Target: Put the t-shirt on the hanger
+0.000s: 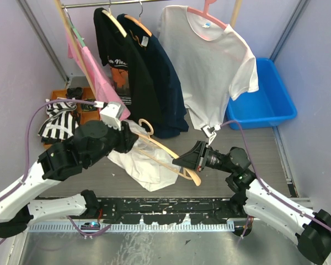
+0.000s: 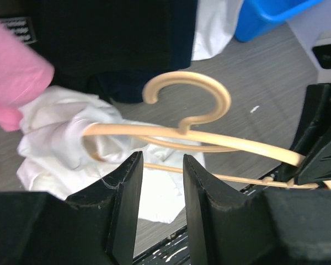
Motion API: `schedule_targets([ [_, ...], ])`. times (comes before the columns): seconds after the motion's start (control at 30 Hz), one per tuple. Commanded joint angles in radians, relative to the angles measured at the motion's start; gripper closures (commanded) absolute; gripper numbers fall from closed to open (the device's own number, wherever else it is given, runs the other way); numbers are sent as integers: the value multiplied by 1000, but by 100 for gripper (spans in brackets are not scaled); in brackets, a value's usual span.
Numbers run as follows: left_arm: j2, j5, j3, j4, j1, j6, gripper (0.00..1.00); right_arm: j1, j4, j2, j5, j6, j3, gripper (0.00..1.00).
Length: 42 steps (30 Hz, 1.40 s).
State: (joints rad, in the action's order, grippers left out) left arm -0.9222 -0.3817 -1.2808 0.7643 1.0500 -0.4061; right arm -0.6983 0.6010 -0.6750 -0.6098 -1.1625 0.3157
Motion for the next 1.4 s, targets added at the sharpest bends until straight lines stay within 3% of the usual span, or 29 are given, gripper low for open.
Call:
schedule_targets([
  [0.0, 72, -170, 100, 55, 5, -100, 57, -9, 209, -12, 20, -22, -55, 99],
  [0.23, 98, -336, 289, 68, 1, -218, 48, -12, 246, -26, 18, -24, -73, 99],
  [0.43, 54, -350, 400, -96, -50, -221, 33, -16, 259, -27, 20, -26, -76, 99],
  [0.87, -25, -368, 474, -270, -179, -228, 30, -25, 269, -26, 19, -29, -72, 99],
  [1.03, -48, -375, 466, -290, -204, -231, 35, -25, 265, -20, 20, -28, -71, 99],
  [1.37, -88, -324, 428, -268, -225, -218, 82, -26, 268, -19, 17, -27, -73, 99],
])
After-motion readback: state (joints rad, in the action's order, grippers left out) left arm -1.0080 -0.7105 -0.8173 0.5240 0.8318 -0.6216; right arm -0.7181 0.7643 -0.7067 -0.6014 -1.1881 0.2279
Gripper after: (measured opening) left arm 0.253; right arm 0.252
